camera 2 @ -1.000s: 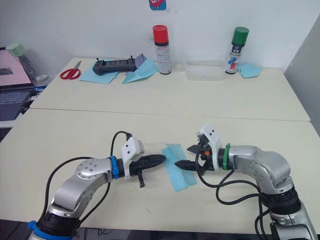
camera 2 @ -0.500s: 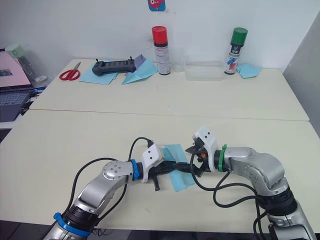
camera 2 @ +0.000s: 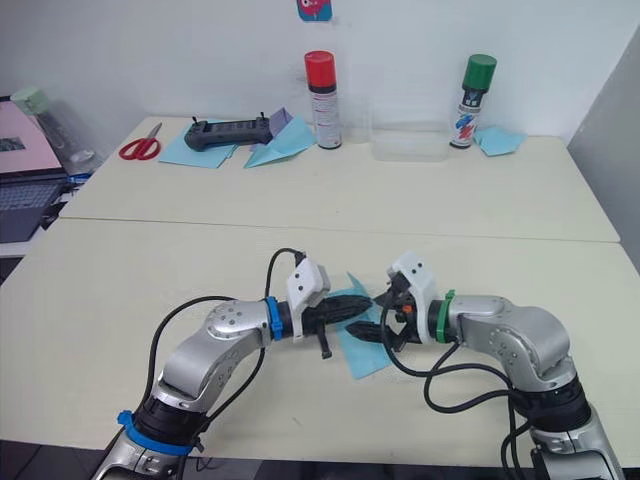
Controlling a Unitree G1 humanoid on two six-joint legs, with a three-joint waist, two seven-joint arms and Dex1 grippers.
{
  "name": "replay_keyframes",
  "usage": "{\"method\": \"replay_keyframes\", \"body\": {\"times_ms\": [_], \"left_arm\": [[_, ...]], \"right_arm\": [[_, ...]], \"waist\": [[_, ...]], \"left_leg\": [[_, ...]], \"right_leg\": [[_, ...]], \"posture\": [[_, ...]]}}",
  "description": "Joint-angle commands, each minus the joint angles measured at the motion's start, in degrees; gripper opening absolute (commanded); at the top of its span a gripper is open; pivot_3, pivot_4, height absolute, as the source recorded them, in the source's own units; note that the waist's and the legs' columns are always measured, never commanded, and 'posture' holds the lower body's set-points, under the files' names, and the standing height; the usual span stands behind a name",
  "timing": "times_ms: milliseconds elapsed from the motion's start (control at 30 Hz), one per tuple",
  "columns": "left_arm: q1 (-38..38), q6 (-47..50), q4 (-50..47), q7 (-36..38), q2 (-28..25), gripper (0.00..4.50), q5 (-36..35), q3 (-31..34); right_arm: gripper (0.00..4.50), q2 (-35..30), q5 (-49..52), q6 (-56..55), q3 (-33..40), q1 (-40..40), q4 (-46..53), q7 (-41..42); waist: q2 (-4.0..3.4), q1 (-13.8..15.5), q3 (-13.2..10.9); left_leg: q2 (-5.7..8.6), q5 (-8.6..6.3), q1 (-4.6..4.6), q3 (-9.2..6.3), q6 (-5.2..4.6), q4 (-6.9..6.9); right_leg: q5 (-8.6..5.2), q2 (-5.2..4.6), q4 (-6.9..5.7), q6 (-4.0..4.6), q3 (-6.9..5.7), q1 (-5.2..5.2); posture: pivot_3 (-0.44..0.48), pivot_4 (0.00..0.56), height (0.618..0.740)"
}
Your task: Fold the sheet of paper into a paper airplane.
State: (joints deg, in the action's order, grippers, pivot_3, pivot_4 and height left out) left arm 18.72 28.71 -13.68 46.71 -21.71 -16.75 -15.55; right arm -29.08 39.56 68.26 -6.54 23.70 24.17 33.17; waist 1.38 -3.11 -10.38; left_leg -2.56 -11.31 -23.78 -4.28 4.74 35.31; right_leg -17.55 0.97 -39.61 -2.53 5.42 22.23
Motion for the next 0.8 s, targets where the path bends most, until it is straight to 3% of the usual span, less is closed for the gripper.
{"method": "replay_keyframes", "body": {"times_ms": [33, 100, 200, 533, 567, 800], "left_arm": [[0.1, -0.4, -1.3, 0.0, 0.1, 0.02, 0.6, -1.4], [-0.4, -0.8, -1.3, 0.1, -0.1, 0.02, 1.1, -2.0], [-1.1, -0.7, -1.5, 0.0, -0.5, 0.00, 1.4, -2.1], [-2.7, -2.0, -0.7, 1.2, -4.3, 0.00, 3.7, -2.9], [-2.7, -2.1, -0.3, 1.2, -4.5, 0.00, 4.1, -3.2], [-4.8, -7.2, 10.6, -0.5, -4.0, 0.00, 10.0, -6.1]], "right_arm": [[4.50, -0.5, -0.2, -0.3, 0.8, 0.1, 0.4, -0.4], [4.50, -0.5, -0.6, -0.6, 0.9, 0.0, -0.1, -0.7], [3.91, -0.7, -1.4, -1.4, 1.3, 0.1, -1.6, -1.2], [0.19, -3.1, -4.4, -4.3, 1.0, -2.0, -4.4, -0.6], [0.03, -3.0, -4.5, -4.3, 1.2, -2.2, -4.4, -0.7], [0.03, -0.4, -1.9, 1.3, 5.9, -4.3, -2.9, -4.1]], "waist": [[0.00, 0.0, 0.0], [0.00, 0.0, 0.0], [0.00, 0.0, 0.0], [0.00, 0.0, 0.0], [0.00, 0.0, 0.0], [-0.01, 0.1, 0.1]], "left_leg": [[0.00, 0.00, 0.00, 0.00, 0.00, 0.00], [0.00, 0.00, 0.00, 0.00, 0.00, 0.00], [0.00, 0.00, 0.00, 0.00, 0.00, 0.00], [-0.01, 0.00, 0.00, 0.02, 0.00, -0.03], [-0.01, 0.00, 0.00, 0.02, 0.00, -0.03], [0.00, 0.00, 0.02, 0.01, 0.00, -0.03]], "right_leg": [[0.00, 0.00, 0.00, 0.00, 0.00, 0.00], [0.00, 0.00, 0.00, 0.00, 0.00, 0.00], [0.00, 0.00, 0.01, 0.00, 0.00, 0.00], [0.00, 0.00, 0.06, -0.01, 0.01, 0.01], [0.00, 0.00, 0.07, -0.01, 0.02, 0.01], [0.00, -0.01, 0.12, 0.00, 0.02, -0.07]], "posture": [[0.000, 0.150, 0.740], [0.000, 0.150, 0.740], [0.000, 0.150, 0.740], [0.000, 0.150, 0.740], [0.000, 0.150, 0.740], [0.000, 0.150, 0.740]]}}
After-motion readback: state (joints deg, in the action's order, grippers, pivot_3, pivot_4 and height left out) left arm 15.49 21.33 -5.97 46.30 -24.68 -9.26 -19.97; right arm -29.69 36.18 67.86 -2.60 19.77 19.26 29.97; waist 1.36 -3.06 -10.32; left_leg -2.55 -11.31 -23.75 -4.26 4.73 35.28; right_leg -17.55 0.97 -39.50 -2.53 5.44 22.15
